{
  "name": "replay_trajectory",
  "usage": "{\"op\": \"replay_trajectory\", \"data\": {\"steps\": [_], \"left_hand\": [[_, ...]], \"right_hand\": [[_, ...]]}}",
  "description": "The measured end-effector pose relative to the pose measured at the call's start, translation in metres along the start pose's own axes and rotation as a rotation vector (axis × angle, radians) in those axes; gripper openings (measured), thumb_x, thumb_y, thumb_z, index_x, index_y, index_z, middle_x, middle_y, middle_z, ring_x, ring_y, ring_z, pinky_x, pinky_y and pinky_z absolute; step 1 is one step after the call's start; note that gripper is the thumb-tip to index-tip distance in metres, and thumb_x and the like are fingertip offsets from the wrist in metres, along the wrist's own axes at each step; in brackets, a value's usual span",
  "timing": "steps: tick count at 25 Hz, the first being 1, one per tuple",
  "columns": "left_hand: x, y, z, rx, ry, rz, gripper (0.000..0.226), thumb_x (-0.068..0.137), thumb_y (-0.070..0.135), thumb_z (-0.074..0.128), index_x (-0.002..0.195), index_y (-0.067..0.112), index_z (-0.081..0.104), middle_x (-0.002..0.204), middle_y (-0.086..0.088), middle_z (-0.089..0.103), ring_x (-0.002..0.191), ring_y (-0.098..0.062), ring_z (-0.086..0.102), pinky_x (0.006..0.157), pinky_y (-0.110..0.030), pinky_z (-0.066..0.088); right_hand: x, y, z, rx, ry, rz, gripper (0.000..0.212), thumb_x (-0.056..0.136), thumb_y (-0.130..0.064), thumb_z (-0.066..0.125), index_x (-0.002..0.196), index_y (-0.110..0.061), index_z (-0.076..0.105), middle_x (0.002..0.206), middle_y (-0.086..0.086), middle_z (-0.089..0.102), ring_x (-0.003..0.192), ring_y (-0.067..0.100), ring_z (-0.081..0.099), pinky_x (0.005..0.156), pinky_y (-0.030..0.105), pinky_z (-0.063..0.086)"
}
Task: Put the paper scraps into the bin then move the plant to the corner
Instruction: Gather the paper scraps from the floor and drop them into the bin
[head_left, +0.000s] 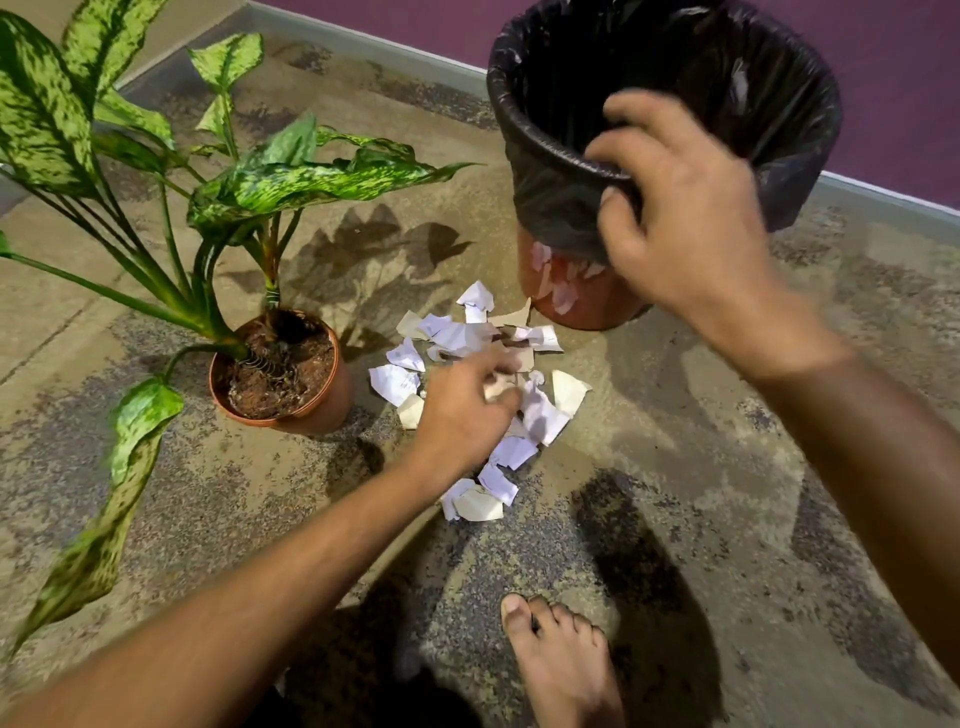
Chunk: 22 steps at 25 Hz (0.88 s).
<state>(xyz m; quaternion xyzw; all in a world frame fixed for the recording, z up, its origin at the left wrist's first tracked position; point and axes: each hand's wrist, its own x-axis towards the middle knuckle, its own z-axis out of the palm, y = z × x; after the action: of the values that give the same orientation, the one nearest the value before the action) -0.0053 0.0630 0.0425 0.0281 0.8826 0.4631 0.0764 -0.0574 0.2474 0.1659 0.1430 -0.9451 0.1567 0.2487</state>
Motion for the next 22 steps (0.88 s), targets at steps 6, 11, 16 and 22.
{"op": "replay_trajectory", "data": {"steps": [6, 11, 16, 22], "left_hand": [[-0.025, -0.066, 0.01, 0.487, -0.394, -0.159, 0.102, 0.068, 0.045, 0.081, 0.147, 0.02, 0.023, 0.149, -0.007, 0.031, 0.13, -0.028, 0.041, 0.107, -0.039, 0.039], [-0.029, -0.066, 0.026, 0.617, -0.466, -0.184, 0.121, 0.067, 0.036, 0.085, 0.15, 0.028, -0.002, 0.159, -0.013, -0.001, 0.139, -0.042, 0.025, 0.112, -0.048, 0.034], [-0.025, -0.067, 0.026, 0.719, -0.444, -0.198, 0.112, 0.076, 0.002, 0.073, 0.15, 0.029, -0.005, 0.158, -0.016, -0.013, 0.139, -0.044, 0.024, 0.101, -0.044, 0.048], [-0.028, -0.076, 0.019, 0.583, -0.356, -0.209, 0.074, 0.078, 0.001, 0.071, 0.14, 0.015, 0.033, 0.134, -0.012, 0.033, 0.113, -0.032, 0.053, 0.095, -0.038, 0.05]], "right_hand": [[-0.081, -0.02, 0.085, 0.045, -0.79, 0.08, 0.064, 0.086, -0.045, 0.063, 0.142, -0.024, 0.043, 0.148, 0.002, 0.044, 0.133, 0.024, 0.043, 0.105, 0.036, 0.039], [-0.13, 0.007, 0.132, -0.049, -1.131, 0.241, 0.128, 0.058, -0.058, 0.083, 0.151, -0.041, -0.002, 0.163, -0.001, 0.0, 0.143, 0.034, 0.024, 0.11, 0.048, 0.037], [-0.149, 0.0, 0.157, -0.077, -1.072, 0.072, 0.131, 0.054, -0.06, 0.083, 0.145, -0.054, -0.01, 0.163, -0.008, -0.002, 0.135, 0.031, 0.032, 0.096, 0.04, 0.047], [-0.153, -0.03, 0.169, -0.048, -0.978, -0.036, 0.086, 0.078, -0.042, 0.072, 0.149, -0.041, 0.022, 0.159, -0.002, 0.019, 0.125, 0.027, 0.042, 0.093, 0.038, 0.048]]}}
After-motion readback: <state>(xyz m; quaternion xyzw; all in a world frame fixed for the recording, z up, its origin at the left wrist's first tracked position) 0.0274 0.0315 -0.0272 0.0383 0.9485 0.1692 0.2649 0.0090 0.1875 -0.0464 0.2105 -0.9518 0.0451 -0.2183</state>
